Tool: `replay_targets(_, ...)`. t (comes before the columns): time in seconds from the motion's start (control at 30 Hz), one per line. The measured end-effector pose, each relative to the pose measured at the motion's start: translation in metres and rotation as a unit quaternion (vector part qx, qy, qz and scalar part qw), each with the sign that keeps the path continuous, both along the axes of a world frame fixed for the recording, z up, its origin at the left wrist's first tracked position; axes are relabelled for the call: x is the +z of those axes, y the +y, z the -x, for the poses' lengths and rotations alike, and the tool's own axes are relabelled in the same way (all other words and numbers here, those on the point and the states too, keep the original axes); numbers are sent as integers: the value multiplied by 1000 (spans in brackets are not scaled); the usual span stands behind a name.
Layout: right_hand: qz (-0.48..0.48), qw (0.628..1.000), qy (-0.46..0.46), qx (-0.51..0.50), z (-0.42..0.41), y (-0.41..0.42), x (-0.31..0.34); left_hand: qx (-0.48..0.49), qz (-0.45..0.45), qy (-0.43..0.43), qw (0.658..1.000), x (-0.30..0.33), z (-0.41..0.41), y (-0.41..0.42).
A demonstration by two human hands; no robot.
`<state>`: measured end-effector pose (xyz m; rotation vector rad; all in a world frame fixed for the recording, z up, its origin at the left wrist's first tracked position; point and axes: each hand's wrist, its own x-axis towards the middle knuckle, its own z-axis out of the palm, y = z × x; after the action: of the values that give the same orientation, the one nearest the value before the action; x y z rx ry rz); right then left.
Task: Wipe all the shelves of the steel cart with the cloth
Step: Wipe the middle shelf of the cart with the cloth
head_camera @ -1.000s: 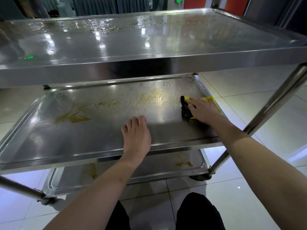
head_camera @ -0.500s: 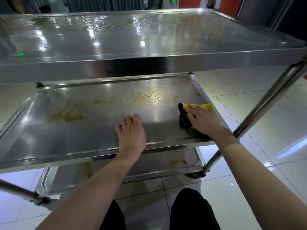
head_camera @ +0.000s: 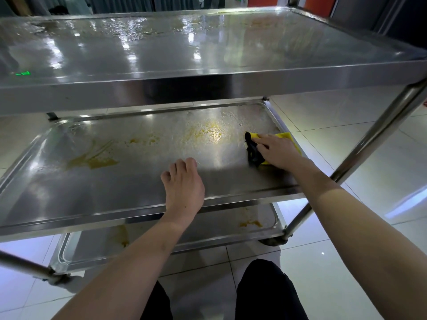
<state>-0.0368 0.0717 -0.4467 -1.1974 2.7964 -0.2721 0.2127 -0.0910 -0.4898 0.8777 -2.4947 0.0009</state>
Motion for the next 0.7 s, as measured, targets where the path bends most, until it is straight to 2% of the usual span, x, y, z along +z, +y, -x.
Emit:
replay_targets(0.43, 34, 999, -12, 14, -26, 47, -8, 21, -18, -9, 1000, 2, -2, 1)
replay_targets(0.7, -35, 999, 8, 17, -52, 61, -21, 28, -14, -5, 1000, 3, -1, 4)
